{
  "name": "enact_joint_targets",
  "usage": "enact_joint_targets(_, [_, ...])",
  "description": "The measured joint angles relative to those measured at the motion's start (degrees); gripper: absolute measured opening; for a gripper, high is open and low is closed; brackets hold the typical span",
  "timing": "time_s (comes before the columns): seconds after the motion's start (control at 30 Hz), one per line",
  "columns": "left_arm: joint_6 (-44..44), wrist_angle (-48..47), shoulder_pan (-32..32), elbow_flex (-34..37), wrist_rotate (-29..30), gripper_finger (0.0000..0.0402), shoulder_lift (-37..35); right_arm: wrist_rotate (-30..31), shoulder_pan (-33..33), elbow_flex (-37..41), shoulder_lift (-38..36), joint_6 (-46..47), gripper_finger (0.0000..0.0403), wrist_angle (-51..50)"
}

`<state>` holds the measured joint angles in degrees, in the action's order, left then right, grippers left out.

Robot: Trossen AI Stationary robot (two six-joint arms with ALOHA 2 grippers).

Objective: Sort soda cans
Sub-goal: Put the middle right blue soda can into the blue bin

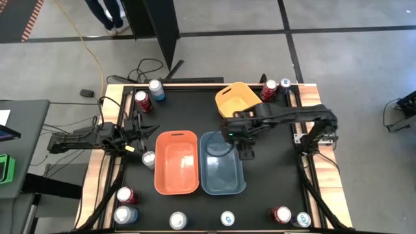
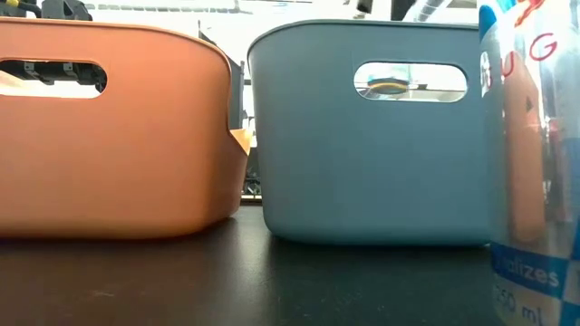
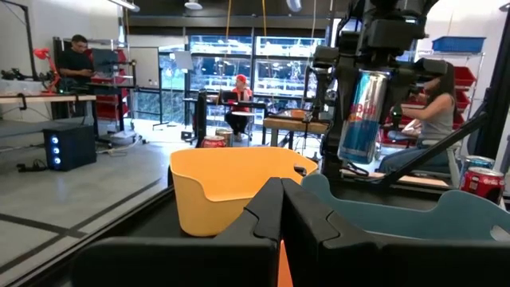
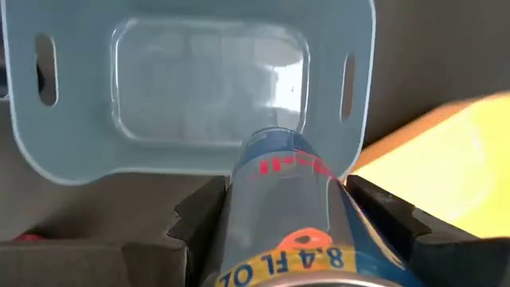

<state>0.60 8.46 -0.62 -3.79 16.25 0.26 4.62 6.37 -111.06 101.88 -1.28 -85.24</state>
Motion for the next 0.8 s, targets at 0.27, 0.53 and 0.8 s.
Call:
enact_joint_targets(0.27, [-0.65, 0.03, 0.00, 0.00, -0.02, 0.0000, 0.02, 0.02, -1.16, -9.75, 9.96, -6.90, 0.0235, 0.35])
enact_joint_targets(0.53, [-0.65, -0.08, 0.00, 0.00, -0.04, 0.0000, 0.02, -0.12, -2.06, -18.54, 19.37, -11.63, 0.0236, 0.01])
enact_joint_targets(0.8, [-1.89, -0.10, 0.00, 0.00, -1.46, 0.0000, 0.00, -1.90, -3.57, -20.90, 24.83, -13.95, 0.0237, -0.01])
